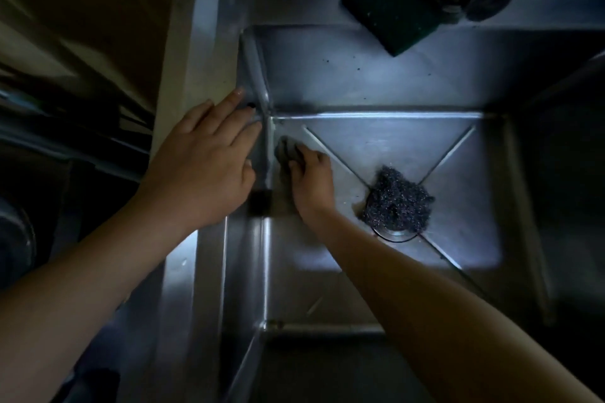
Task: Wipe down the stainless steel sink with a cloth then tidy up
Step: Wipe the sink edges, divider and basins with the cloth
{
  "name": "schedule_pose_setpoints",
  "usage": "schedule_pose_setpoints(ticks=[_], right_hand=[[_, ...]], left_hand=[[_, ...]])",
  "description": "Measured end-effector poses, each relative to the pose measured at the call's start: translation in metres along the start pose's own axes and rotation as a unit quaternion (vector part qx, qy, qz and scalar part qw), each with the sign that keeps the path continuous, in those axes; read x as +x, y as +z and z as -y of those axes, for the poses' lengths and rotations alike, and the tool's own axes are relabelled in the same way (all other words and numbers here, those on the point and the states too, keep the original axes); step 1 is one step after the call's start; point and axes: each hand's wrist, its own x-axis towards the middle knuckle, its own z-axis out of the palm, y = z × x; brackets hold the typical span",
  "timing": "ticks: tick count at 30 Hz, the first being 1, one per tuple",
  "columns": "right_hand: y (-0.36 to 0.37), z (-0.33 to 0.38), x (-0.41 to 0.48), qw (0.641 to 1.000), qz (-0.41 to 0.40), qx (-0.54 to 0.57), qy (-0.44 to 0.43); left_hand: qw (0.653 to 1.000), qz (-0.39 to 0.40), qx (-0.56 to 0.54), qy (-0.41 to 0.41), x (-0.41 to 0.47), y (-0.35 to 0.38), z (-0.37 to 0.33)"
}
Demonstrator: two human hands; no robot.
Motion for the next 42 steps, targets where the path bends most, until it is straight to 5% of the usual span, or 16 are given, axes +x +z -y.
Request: schedule_pose_setpoints(ticks=[15, 20, 25, 30, 37, 42], right_hand=[[-0.103, -0.086, -0.109, 0.948, 0.253, -0.187, -0.045], [-0.126, -0.125, -0.107, 0.915, 0.305, -0.249, -0.089], [-0.142, -0.158, -0.095, 0.813, 0.343, -0.355, -0.308], [-0.145, -0.186, -0.088, 0.697, 0.362, -0.375, -0.492], [-0.122, -0.216, -0.086, 0.629, 0.338, -0.312, -0.626], [-0.094, -0.213, -0.100, 0.632, 0.311, -0.323, -0.632]], left_hand=[[0.988, 0.012, -0.131, 0.080, -0.001, -0.006, -0.034], [0.971, 0.127, -0.095, 0.179, 0.017, 0.018, -0.096], [0.962, 0.235, -0.129, 0.058, 0.020, 0.074, -0.124], [0.956, 0.238, -0.166, -0.043, -0.005, 0.135, -0.146], [0.967, 0.170, -0.180, -0.063, -0.031, 0.181, -0.154], [0.976, 0.109, -0.183, -0.052, -0.040, 0.203, -0.152]])
